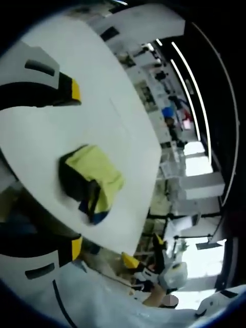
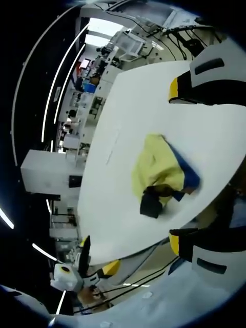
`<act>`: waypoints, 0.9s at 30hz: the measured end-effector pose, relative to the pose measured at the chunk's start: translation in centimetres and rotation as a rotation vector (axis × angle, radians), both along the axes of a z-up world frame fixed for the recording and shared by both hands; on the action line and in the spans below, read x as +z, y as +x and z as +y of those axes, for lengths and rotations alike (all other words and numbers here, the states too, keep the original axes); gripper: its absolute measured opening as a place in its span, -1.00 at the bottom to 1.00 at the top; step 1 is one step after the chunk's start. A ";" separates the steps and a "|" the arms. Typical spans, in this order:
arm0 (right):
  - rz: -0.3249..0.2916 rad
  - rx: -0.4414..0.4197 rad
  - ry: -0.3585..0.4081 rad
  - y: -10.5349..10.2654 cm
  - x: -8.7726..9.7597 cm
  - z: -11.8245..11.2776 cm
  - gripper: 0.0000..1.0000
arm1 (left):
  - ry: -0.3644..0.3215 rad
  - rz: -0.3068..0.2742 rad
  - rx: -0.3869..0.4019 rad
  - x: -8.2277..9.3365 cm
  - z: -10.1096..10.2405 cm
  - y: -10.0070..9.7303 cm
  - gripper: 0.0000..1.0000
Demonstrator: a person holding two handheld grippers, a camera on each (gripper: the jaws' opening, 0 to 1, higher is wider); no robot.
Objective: Fold the garment on the visible template until the final outline fits inside the template.
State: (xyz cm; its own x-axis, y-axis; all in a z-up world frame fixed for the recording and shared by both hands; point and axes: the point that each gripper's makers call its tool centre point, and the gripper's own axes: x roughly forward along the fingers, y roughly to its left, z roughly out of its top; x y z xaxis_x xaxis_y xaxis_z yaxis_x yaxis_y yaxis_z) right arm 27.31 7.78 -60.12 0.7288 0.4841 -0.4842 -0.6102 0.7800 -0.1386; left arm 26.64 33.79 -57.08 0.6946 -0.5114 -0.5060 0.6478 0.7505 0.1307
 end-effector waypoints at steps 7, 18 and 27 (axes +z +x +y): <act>-0.010 0.007 0.001 0.1 0.2 0.4 1.00 | 0.002 -0.004 0.001 0.2 -0.2 0.3 0.99; -0.015 0.026 -0.010 0.0 0.5 1.0 1.00 | 0.007 0.002 0.006 0.4 0.0 0.2 0.99; -0.012 0.040 -0.030 -0.2 0.4 1.5 1.00 | -0.004 -0.005 -0.002 0.6 -0.3 0.3 0.96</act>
